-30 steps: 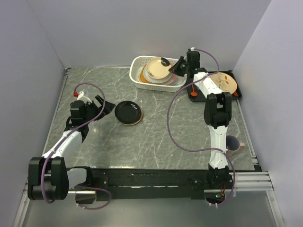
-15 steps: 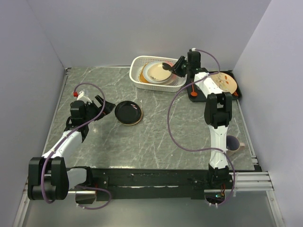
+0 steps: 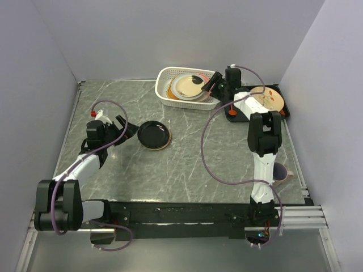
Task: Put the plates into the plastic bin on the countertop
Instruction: Place the plate in the plastic bin, then pick up the plate at the center of the board.
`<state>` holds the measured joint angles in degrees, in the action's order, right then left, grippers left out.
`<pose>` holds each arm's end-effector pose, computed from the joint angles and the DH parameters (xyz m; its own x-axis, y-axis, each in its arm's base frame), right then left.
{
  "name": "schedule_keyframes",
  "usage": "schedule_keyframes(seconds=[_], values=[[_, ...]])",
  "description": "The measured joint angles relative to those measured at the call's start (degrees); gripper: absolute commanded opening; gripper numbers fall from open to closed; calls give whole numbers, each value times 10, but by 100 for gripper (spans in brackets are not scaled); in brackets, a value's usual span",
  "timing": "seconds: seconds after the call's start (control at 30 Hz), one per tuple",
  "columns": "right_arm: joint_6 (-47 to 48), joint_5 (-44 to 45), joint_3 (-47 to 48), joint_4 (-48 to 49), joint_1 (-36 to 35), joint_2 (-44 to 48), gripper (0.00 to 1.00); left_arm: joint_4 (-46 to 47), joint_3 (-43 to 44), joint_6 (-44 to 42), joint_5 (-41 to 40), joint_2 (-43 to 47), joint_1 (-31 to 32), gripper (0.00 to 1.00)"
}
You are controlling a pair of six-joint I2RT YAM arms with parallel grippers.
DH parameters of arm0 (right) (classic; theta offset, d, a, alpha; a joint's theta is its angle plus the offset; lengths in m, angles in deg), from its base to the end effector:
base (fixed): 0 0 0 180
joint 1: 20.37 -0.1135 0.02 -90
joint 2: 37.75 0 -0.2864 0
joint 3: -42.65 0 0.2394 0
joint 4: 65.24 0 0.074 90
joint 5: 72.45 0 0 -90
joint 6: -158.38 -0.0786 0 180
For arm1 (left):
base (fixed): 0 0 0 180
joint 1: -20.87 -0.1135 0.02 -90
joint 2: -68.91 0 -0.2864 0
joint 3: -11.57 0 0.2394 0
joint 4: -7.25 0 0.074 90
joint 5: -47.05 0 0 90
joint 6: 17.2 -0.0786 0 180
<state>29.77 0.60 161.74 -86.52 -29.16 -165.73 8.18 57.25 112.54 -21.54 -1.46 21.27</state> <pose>0.5516 0.1085 0.2273 -0.6347 0.5059 -0.5841 0.0011 0.7565 0.6540 0.2758 -0.0306 0.2240 -0.5275 -0.5915 -0.6098 0.0043 0.7159 -0.6982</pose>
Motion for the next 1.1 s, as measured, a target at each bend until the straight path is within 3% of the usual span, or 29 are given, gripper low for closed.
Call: schedule_keyframes(seconds=[0.43, 0.57, 0.77, 1.1], values=[[-12, -27, -191, 100, -12, 160, 68, 2, 1, -1, -1, -94, 8, 81], [-16, -38, -239, 122, -33, 168, 67, 7, 3, -1, -1, -116, 16, 78], [-23, -52, -281, 132, -60, 168, 67, 16, 9, -1, -1, -128, 22, 60], [-25, -61, -303, 153, -69, 168, 67, 33, 38, -1, 0, -181, 23, 46]])
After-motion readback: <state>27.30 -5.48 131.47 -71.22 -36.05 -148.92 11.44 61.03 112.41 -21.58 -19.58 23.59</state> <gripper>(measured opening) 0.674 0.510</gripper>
